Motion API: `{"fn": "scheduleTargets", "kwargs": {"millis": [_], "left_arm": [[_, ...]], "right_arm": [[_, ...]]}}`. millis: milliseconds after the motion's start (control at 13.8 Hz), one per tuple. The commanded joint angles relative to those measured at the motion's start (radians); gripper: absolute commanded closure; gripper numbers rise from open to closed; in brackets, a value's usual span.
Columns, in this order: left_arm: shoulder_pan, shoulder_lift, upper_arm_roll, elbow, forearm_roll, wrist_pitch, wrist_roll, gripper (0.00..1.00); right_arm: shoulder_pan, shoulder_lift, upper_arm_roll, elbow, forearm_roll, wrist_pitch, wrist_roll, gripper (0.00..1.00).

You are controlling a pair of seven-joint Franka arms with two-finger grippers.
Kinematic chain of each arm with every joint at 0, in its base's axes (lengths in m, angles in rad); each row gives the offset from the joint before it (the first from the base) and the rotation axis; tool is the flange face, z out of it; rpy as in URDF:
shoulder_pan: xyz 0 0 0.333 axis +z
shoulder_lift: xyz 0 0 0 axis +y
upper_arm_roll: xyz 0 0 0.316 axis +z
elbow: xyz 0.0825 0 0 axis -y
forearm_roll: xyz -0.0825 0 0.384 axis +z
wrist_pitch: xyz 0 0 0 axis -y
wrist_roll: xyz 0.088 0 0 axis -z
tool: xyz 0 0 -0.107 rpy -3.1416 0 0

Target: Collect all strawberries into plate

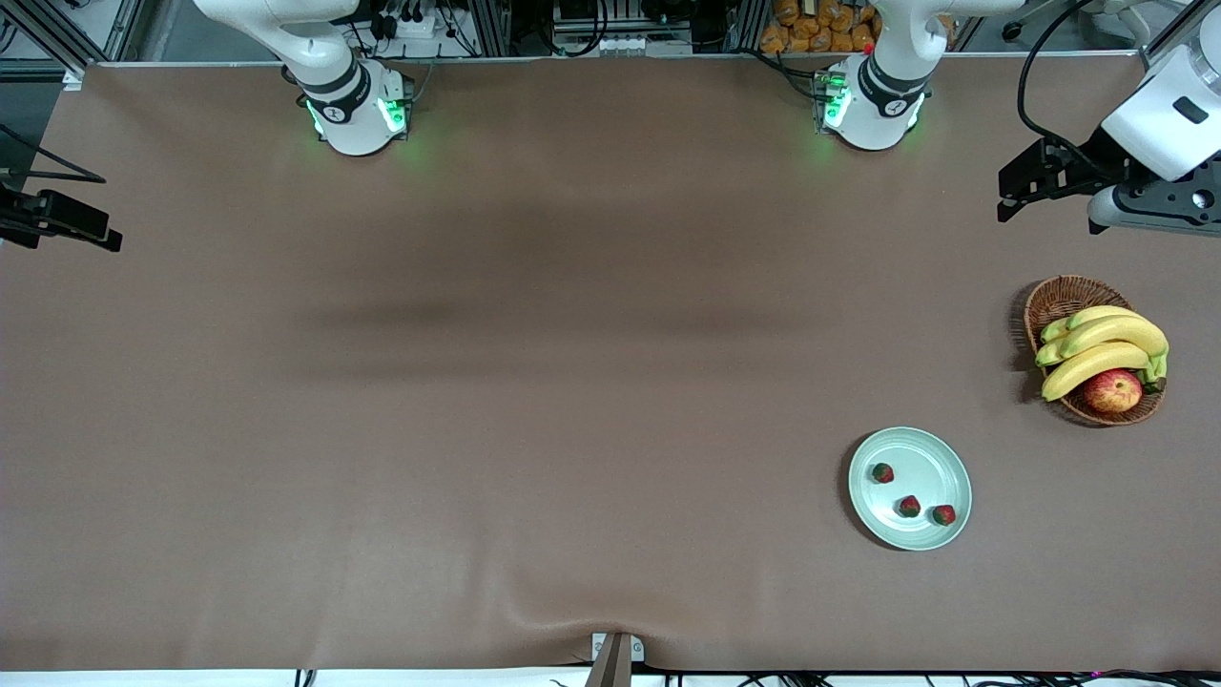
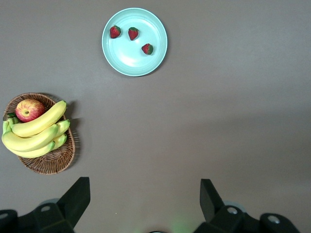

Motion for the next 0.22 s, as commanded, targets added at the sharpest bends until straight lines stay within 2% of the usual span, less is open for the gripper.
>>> {"fn": "scheduleTargets", "kwargs": {"millis": [0, 145], "left_arm": [[-0.001, -0.006, 0.004, 0.012, -0.015, -0.022, -0.016, 0.0], [0.0, -0.006, 0.005, 0.012, -0.015, -0.022, -0.017, 0.0]], "right_arm": [[0.006, -0.012, -0.001, 0.0, -0.002, 0.0, 0.001, 0.0], [0.007, -0.013, -0.001, 0.0, -0.002, -0.002, 0.002, 0.0]]}}
